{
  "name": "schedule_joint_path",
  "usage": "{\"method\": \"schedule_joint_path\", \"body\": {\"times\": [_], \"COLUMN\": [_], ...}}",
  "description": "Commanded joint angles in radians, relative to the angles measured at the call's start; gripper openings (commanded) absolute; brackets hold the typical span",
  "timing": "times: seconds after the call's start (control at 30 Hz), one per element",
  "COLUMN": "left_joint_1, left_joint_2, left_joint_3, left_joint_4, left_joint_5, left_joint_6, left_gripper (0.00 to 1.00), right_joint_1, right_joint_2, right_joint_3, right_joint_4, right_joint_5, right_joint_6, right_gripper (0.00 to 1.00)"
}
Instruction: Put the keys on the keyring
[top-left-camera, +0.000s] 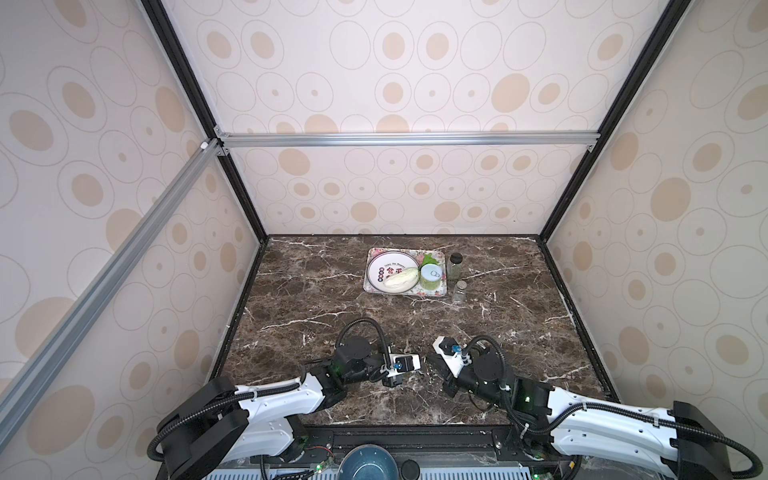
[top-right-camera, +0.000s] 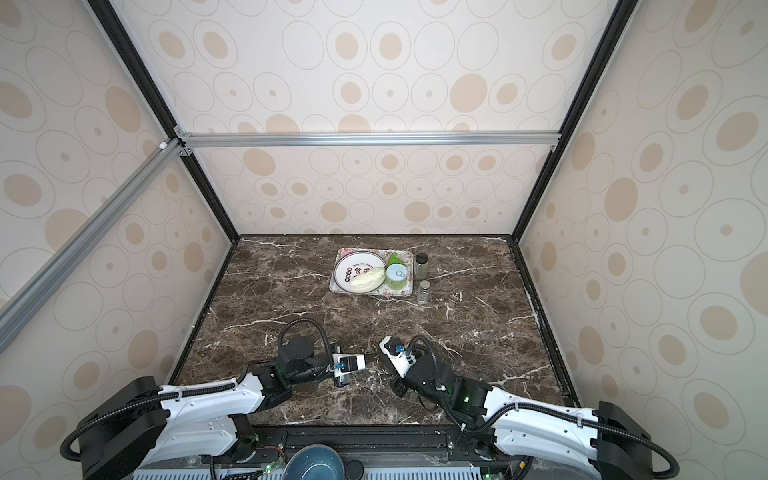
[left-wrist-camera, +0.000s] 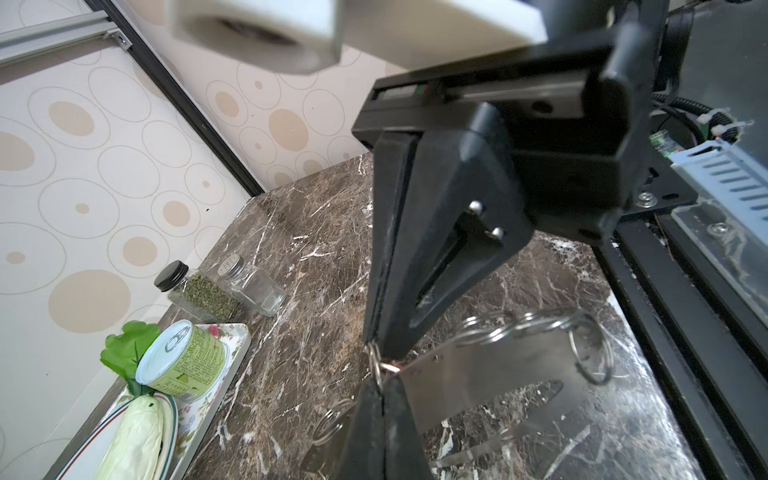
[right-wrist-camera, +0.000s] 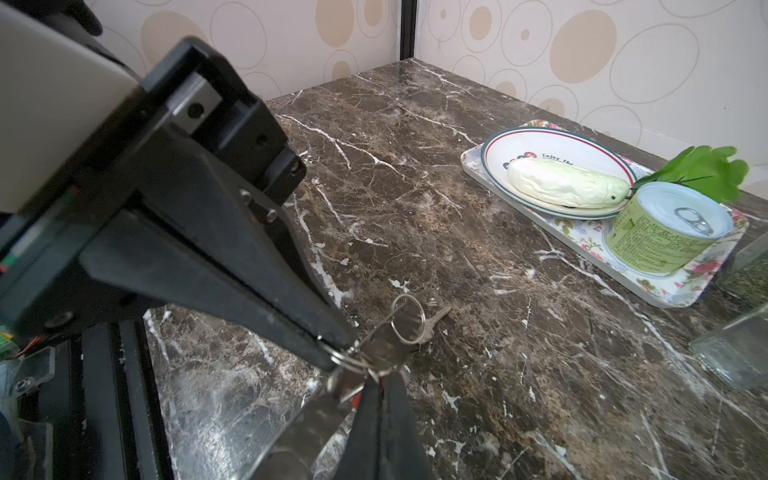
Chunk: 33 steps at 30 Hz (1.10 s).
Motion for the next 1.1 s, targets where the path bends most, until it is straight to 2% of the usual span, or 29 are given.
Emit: {"method": "schedule_joint_path", "body": {"times": [0.0,0.23,0.8,1.07], "left_joint_1": [-0.012,-0.012,-0.012,-0.012], "left_joint_2": [-0.016,-0.01,-0.01,-0.014], "left_joint_3": [0.038,0.041,0.032,0.026], "left_joint_4": [0.018,0.011,0.021,0.029], "left_joint_5": [0.086,0.075,0.037,0.027], "left_joint_6": [-0.005,-0.004,-0.002,-0.002], "left_gripper": [0.0,0.0,0.0,0.0], "right_joint_1": [-0.005,-0.005,-0.005,-0.005], "right_joint_2": [-0.001,-0.031,-0.131,-0.178], "right_joint_3": [-0.012,-0.029,-0.075,-0.092], "right_joint_4": [0.068,0.081,0.071,0.055], "right_joint_5": [0.102,0.074,0.092,0.142], "right_joint_6": [0.006,-0.007,-0.001,0.002], "right_gripper": [0.0,0.0,0.0,0.0]}}
